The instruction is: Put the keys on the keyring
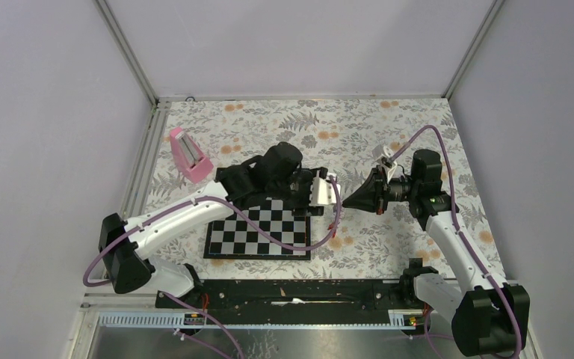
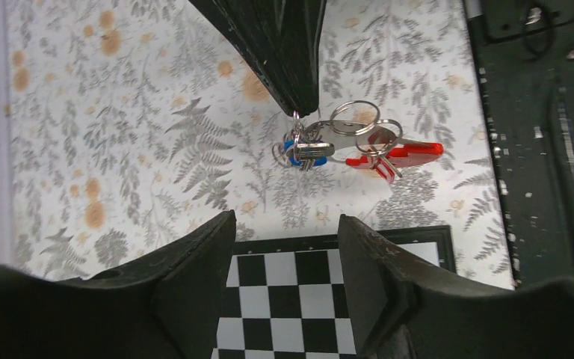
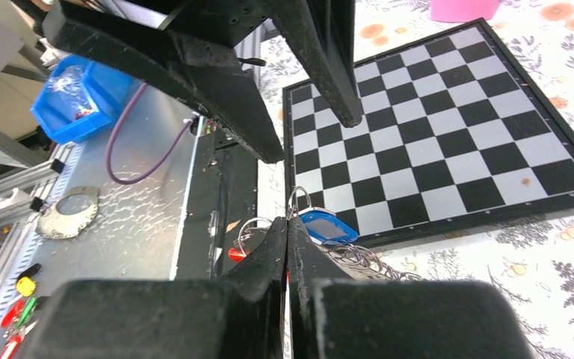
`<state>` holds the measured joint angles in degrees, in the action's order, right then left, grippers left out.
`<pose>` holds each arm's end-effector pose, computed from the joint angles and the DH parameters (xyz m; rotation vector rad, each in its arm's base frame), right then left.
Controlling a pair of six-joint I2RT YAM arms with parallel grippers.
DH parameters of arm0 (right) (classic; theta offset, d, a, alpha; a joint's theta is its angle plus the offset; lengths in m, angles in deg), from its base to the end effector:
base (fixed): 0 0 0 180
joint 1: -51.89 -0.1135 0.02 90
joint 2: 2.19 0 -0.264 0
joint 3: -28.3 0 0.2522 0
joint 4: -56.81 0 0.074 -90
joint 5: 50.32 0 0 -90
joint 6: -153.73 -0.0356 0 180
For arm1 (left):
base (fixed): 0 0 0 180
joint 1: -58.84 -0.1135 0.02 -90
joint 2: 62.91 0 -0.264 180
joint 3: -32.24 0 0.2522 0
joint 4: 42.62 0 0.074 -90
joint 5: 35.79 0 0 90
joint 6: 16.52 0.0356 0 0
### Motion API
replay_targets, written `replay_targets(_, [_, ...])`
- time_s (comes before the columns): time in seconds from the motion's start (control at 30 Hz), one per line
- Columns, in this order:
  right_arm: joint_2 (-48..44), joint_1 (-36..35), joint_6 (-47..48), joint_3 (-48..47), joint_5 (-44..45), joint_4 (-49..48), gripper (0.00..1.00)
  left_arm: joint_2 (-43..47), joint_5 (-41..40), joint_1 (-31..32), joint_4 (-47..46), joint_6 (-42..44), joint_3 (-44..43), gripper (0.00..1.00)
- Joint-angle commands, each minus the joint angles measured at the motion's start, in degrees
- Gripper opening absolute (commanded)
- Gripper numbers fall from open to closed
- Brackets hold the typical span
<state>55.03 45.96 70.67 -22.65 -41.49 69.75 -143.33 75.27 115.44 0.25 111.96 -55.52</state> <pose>0.1981 0.0559 0.2818 -1.1001 1.4201 1.3049 0.1619 -0.2687 0.3437 1.7590 1.3253 -0.5801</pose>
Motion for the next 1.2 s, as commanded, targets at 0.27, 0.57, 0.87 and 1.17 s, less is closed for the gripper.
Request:
replay_targets(0.27, [-1.73, -0.08, -8.88, -2.2, -11.86, -11.3, 0.0, -0.24, 22.61, -3.43, 7.39, 2.68, -9.11, 0.61])
replay_targets(0.57, [-1.82, -2.46, -39.65, 5.75, -13.05, -51.06, 0.0, -2.79, 28.91, -3.34, 9.92, 6.33, -9.96, 0.59])
replay_targets(0.87, [-2.73, -2.64, -44.56, 6.08, -13.04, -54.18, 0.0, -1.19, 26.99, -3.36, 9.81, 7.36, -7.73, 0.57])
replay_targets(1.17, [-3.15, -3.87, -53.74, 4.13, -12.97, -54.9, 0.0, 2.64, 14.5, -3.35, 5.4, 5.79, -3.85, 0.58])
